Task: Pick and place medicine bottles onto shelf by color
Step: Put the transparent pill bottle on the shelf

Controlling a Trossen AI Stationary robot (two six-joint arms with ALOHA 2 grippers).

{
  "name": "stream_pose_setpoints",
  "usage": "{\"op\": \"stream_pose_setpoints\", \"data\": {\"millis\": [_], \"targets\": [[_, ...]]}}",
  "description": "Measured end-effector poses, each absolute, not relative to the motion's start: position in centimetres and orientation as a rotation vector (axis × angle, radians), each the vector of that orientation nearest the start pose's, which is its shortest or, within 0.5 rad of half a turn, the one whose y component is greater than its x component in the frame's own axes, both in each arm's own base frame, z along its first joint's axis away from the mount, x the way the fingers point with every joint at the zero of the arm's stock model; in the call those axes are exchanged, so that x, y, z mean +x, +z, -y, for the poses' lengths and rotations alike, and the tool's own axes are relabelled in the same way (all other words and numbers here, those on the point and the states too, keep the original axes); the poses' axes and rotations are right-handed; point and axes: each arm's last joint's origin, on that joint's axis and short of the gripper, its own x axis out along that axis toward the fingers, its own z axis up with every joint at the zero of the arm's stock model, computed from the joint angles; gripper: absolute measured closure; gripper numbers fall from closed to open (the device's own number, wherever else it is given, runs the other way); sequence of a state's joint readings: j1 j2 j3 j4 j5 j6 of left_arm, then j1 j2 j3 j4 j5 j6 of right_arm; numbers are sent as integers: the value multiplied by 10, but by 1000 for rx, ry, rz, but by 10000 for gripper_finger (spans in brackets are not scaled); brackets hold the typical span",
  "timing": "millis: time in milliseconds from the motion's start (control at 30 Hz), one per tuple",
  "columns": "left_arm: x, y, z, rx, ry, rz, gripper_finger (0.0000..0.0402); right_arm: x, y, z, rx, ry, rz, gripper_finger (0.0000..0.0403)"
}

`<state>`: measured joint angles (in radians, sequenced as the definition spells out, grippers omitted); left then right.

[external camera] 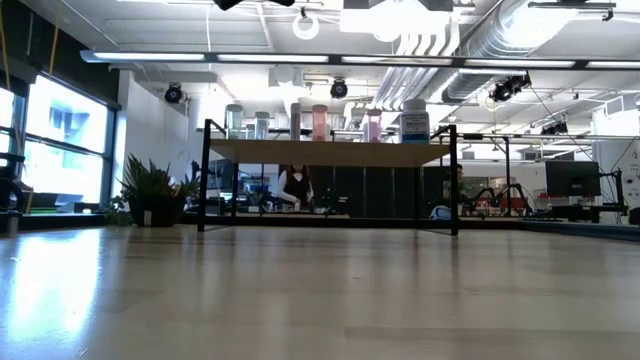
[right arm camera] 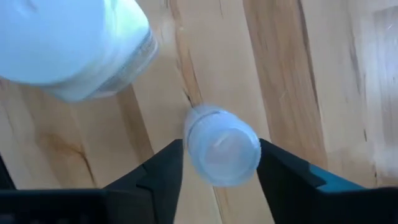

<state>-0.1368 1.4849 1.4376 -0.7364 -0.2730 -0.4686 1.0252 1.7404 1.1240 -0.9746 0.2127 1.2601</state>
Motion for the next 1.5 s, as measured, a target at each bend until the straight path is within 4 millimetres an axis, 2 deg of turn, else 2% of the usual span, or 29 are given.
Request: {"op": "stream_pose_setpoints", "data": {"millis": [167,267,533,767,1100,1300,1500], "targets": [[311,347,35,-284,304,-719,190,161,174,-251,108,-254,-1380,263],[311,347,35,-284,305,-719,190,161,175,-251,109,-252,-1375,277],[311,347,35,-284,305,-720,190,161,175,-251,112,-249,-1372,259],[311,347,35,-284,304,-720,190,162,175,-252,116,-243,-1367,281],[311,347,35,-284,305,-719,190,162,176,-253,135,-232,-1362,286],[311,347,31,-289,316,-718,190,160,186,-249,178,-240,-1349,286],[312,347,15,-310,358,-713,190,159,200,-241,212,-264,-1309,287]]}}
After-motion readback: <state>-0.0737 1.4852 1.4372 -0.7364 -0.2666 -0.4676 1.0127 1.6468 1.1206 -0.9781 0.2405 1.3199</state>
